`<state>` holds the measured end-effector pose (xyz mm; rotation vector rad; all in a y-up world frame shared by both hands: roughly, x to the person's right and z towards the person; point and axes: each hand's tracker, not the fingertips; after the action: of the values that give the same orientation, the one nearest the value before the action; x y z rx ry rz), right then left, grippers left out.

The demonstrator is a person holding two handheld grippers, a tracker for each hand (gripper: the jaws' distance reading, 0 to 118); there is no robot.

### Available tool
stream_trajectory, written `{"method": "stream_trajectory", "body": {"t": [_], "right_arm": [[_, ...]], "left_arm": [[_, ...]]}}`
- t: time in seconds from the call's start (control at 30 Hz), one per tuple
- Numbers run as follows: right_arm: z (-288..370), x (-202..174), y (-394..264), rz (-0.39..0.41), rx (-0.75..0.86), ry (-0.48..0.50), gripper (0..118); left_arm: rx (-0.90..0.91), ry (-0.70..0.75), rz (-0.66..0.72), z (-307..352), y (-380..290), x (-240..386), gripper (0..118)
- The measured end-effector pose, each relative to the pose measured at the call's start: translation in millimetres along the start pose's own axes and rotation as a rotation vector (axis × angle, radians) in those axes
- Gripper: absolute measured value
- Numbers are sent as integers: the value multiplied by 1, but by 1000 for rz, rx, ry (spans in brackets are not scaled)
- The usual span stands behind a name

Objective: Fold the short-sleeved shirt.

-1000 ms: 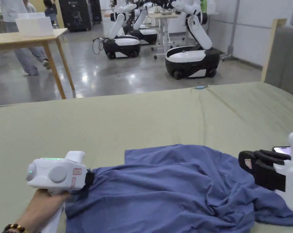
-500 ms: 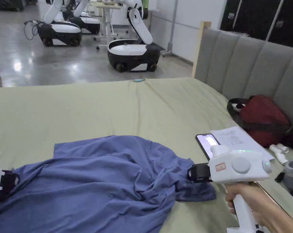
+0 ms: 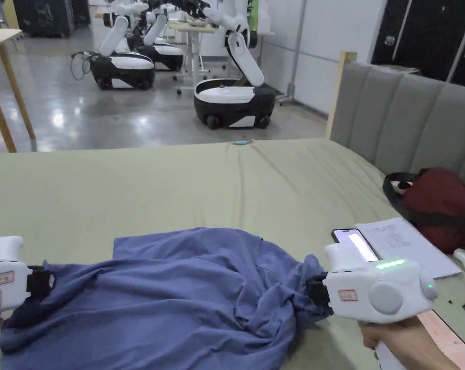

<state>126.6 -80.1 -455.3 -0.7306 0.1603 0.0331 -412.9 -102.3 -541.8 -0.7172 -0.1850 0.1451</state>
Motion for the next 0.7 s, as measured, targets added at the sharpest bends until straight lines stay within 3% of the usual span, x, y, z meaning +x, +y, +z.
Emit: {"method": "stream_trajectory", "body": {"t": [0.07, 0.17, 0.33, 0.37, 0.5, 0.6, 0.7], "right_arm": [[28, -8, 25, -7, 141, 34, 6], [64, -31, 76, 63, 277, -22, 6], [116, -66, 173, 93, 487, 67, 6], [124, -75, 191, 135, 507, 71, 6], [140, -100, 263, 160, 610, -1, 6], [135, -115, 316, 187, 639, -125, 6], [129, -117, 362, 127, 726, -123, 6]], "left_arm": [[81, -10, 47, 27, 17, -4, 3], [187, -57, 66, 75, 51, -6, 3], [394, 14, -10, 163, 118, 4, 3], [410, 20, 0, 178, 131, 5, 3], [532, 45, 42, 226, 187, -3, 3], [607, 141, 23, 242, 227, -12, 3], [664, 215, -21, 248, 269, -18, 3]]}}
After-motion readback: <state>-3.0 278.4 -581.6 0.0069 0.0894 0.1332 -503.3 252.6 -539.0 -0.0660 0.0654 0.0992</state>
